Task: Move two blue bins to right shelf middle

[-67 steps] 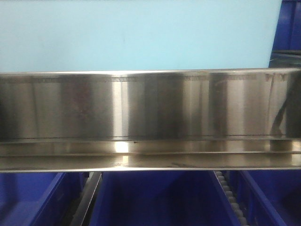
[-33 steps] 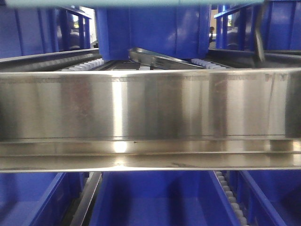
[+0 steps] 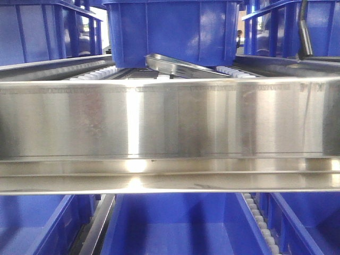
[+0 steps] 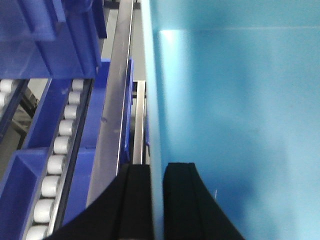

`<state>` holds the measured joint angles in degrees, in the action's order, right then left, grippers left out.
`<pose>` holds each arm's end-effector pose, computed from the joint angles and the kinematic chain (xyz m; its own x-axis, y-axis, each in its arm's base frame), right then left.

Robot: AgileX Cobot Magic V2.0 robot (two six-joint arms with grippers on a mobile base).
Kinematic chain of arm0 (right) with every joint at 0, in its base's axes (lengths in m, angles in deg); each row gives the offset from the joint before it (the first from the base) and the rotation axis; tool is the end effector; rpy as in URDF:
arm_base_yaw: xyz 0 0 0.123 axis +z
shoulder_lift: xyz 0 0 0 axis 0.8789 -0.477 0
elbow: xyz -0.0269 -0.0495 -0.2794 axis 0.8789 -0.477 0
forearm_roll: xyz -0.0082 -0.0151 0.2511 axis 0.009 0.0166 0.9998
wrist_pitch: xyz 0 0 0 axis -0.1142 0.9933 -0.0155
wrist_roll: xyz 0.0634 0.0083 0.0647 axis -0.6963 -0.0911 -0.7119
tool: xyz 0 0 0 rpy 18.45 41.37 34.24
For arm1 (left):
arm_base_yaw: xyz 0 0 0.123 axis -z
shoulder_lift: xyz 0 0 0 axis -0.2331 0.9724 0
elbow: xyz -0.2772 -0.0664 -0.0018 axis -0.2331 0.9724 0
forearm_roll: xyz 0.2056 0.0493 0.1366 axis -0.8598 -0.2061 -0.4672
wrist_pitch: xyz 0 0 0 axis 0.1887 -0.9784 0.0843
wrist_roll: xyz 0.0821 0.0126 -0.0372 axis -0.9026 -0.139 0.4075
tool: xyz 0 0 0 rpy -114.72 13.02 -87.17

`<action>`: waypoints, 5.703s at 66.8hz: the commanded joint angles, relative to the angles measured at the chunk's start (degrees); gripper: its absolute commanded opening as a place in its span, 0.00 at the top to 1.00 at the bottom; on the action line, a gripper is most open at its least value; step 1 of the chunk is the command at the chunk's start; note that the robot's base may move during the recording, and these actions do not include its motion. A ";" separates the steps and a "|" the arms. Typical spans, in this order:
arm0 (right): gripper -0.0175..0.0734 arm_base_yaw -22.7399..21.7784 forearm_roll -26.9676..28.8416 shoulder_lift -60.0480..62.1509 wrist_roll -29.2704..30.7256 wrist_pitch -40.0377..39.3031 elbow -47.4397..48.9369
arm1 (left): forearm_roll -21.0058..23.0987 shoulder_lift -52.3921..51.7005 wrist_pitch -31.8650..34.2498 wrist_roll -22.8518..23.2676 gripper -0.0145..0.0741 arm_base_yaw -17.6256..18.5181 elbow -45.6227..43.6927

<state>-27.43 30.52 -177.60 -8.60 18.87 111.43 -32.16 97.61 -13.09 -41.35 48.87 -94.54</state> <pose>0.2954 0.1595 0.4697 -0.5699 -0.0403 -0.8207 -0.1103 0.9935 0.0278 0.2823 -0.1550 0.4797 -0.5567 0.0650 -0.8282 0.1070 0.9942 0.0061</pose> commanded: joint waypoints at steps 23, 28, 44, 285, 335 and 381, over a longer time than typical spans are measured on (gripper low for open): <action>0.99 0.41 -0.51 0.55 -0.14 -4.25 0.70 | 1.57 -0.80 4.15 0.10 0.96 0.88 -0.73; 0.99 0.41 -0.40 0.55 -0.14 -3.13 0.70 | 1.25 -0.56 4.15 0.54 0.96 0.88 -0.73; 0.99 0.41 -0.40 1.45 -0.14 -3.38 0.70 | 0.40 0.62 1.72 3.07 0.96 -0.29 -0.73; 0.99 0.41 -0.30 1.46 -0.14 -6.72 0.70 | 0.51 0.63 4.73 2.19 0.96 -0.29 -4.04; 0.99 0.41 -0.30 1.46 -0.14 -6.72 0.70 | 0.51 0.63 4.73 2.19 0.96 -0.29 -4.04; 0.99 0.41 -0.30 1.46 -0.14 -6.72 0.70 | 0.51 0.63 4.73 2.19 0.96 -0.29 -4.04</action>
<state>-27.43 29.97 -176.91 -8.71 15.90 111.51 -33.14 98.43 -11.93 -39.18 48.23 -97.63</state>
